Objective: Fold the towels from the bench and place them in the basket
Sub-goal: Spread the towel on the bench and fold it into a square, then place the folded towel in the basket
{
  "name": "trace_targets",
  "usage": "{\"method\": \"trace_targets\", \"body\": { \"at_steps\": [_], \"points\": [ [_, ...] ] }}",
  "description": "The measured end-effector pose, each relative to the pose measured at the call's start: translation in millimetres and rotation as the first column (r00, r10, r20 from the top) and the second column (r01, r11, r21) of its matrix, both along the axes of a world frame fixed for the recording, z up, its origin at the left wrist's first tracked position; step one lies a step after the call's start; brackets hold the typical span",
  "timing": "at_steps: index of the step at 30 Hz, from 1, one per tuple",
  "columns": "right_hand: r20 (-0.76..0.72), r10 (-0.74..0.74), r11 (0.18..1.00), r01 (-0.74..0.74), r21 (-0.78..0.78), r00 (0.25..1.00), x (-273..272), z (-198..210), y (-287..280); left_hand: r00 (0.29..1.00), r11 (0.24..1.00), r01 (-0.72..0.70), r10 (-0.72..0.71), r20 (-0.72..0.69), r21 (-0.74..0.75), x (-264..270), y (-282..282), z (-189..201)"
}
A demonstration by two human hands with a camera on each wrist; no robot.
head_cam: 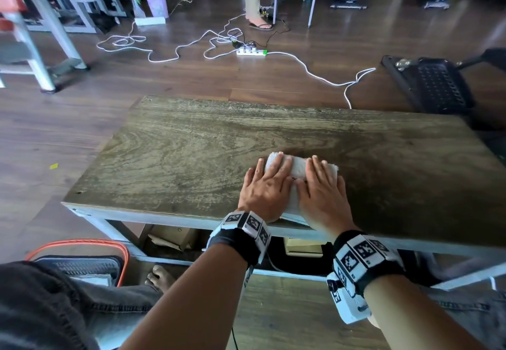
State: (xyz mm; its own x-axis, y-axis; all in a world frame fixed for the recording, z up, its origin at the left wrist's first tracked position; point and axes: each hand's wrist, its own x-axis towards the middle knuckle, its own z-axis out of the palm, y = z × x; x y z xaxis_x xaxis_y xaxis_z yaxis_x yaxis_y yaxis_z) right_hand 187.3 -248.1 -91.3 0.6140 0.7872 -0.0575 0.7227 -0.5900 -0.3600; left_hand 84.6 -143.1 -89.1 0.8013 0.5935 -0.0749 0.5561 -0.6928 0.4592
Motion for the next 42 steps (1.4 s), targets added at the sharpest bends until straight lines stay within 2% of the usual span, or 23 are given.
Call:
{"method": "trace_targets", "body": {
  "at_steps": [4,8,12,14,17,19,21,23,24,26,29,32,35,37,39,42],
  "points": [
    [-0.017,-0.044,0.999,0.044,-0.012,0.999,0,0,-4,1.0,1.0,-0.013,0.013,-0.017,0.001,-4,0,-1],
    [-0.111,-0.154,0.988,0.154,-0.006,0.982,4,-3,-14,0.999,0.999,-0.041,0.041,-0.026,0.016,-7,-1,-2],
    [-0.16,-0.239,0.971,0.24,-0.017,0.958,4,-3,-19,0.986,0.987,-0.162,0.162,0.04,0.0,-11,-12,-6],
    [-0.178,-0.254,0.967,0.249,-0.048,0.951,2,0,-20,0.967,0.967,-0.249,0.251,0.043,-0.052,-13,-15,-6],
    [-0.184,-0.265,0.964,0.262,-0.04,0.947,-5,5,-22,0.952,0.946,-0.301,0.305,0.011,-0.124,-18,-17,1],
    [-0.218,-0.295,0.953,0.302,0.0,0.93,-10,13,-24,0.932,0.925,-0.339,0.355,0.069,-0.173,-23,-17,9],
    [-0.308,-0.316,0.945,0.327,-0.019,0.897,-13,21,-23,0.903,0.899,-0.37,0.407,0.136,-0.235,-33,-15,18],
    [-0.405,-0.336,0.934,0.355,-0.029,0.85,-18,31,-23,0.905,0.899,-0.337,0.391,0.167,-0.281,-47,-11,25],
    [-0.44,-0.332,0.926,0.376,0.014,0.834,-22,35,-23,0.909,0.902,-0.318,0.378,0.176,-0.293,-55,-8,29],
    [-0.525,-0.288,0.896,0.419,0.148,0.801,-33,41,-23,0.907,0.894,-0.288,0.37,0.2,-0.343,-72,-5,39],
    [-0.698,-0.118,0.844,0.442,0.304,0.706,-56,56,-22,0.885,0.869,-0.213,0.365,0.287,-0.447,-94,-8,65],
    [-0.723,-0.01,0.81,0.43,0.399,0.691,-77,80,-20,0.837,0.824,-0.171,0.411,0.362,-0.54,-118,-14,102],
    [-0.698,0.033,0.795,0.404,0.452,0.716,-97,108,-15,0.778,0.791,-0.18,0.478,0.408,-0.585,-139,-17,133],
    [-0.651,0.074,0.773,0.369,0.516,0.755,-108,128,-8,0.711,0.763,-0.201,0.545,0.444,-0.615,-151,-17,147],
    [-0.576,0.115,0.775,0.29,0.562,0.809,-119,149,0,0.648,0.759,-0.23,0.587,0.486,-0.609,-163,-15,158],
    [-0.463,0.19,0.792,0.144,0.594,0.866,-142,174,11,0.591,0.773,-0.314,0.613,0.524,-0.551,-182,-11,172]
  ]
}}
